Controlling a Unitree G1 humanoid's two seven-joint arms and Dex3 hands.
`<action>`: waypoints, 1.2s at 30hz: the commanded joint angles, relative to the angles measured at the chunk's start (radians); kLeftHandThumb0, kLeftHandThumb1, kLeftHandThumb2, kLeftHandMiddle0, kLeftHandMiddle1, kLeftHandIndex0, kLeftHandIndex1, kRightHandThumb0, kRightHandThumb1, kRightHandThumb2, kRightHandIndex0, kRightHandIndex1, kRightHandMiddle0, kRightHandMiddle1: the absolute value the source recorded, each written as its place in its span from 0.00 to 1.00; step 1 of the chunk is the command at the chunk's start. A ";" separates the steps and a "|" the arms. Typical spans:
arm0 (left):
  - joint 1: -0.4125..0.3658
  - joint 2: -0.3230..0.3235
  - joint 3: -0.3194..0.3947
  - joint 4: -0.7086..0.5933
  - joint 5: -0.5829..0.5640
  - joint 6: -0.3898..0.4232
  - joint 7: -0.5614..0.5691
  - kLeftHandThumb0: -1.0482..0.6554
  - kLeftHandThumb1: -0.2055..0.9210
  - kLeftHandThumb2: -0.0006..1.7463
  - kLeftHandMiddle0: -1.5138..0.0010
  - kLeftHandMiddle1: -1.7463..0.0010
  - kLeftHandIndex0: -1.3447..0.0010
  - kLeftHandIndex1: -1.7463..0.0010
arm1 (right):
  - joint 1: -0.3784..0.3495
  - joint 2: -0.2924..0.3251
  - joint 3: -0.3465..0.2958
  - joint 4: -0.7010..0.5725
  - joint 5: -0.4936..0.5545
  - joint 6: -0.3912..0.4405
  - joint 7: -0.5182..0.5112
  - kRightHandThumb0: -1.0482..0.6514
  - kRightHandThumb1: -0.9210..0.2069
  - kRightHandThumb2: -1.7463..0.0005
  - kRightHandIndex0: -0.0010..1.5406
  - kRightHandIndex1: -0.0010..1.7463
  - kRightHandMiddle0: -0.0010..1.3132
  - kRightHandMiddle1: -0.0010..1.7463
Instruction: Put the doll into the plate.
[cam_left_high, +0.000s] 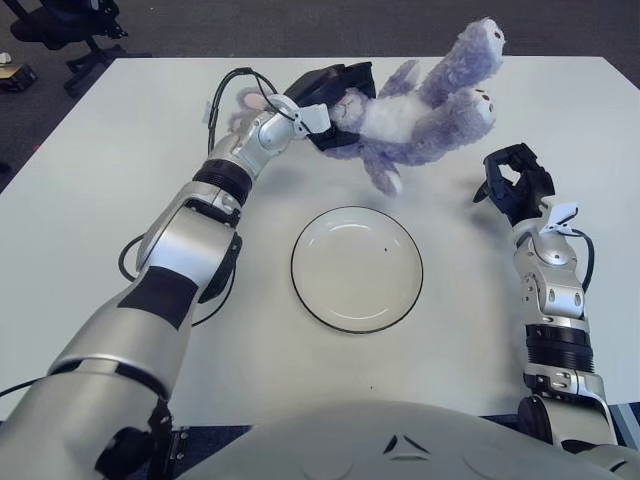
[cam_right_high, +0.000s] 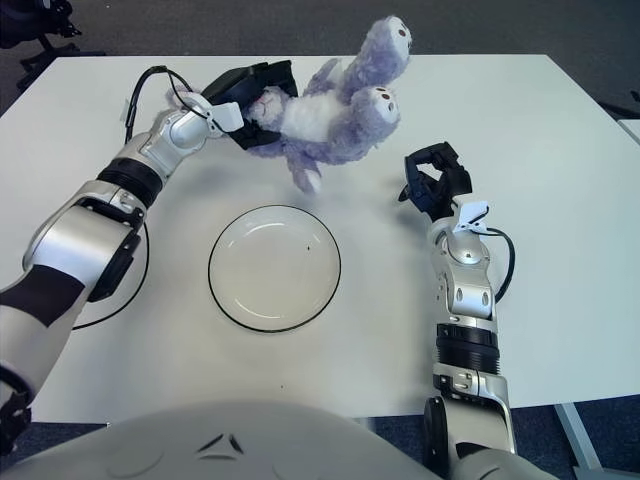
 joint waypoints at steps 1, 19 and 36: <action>0.004 0.011 0.027 -0.014 -0.041 -0.035 -0.040 0.89 0.46 0.75 0.60 0.00 0.53 0.00 | -0.019 -0.009 -0.001 0.010 -0.004 0.007 -0.002 0.41 0.00 0.74 0.51 0.98 0.21 0.97; 0.029 0.030 0.088 -0.035 -0.155 -0.175 -0.208 0.89 0.46 0.75 0.60 0.00 0.53 0.00 | -0.025 -0.016 -0.002 0.023 -0.003 0.008 0.003 0.41 0.00 0.74 0.51 0.98 0.20 0.97; 0.096 0.028 0.146 -0.110 -0.357 -0.221 -0.482 0.89 0.46 0.75 0.60 0.00 0.52 0.00 | -0.033 -0.026 -0.001 0.039 -0.007 0.012 0.008 0.41 0.00 0.74 0.51 0.99 0.20 0.97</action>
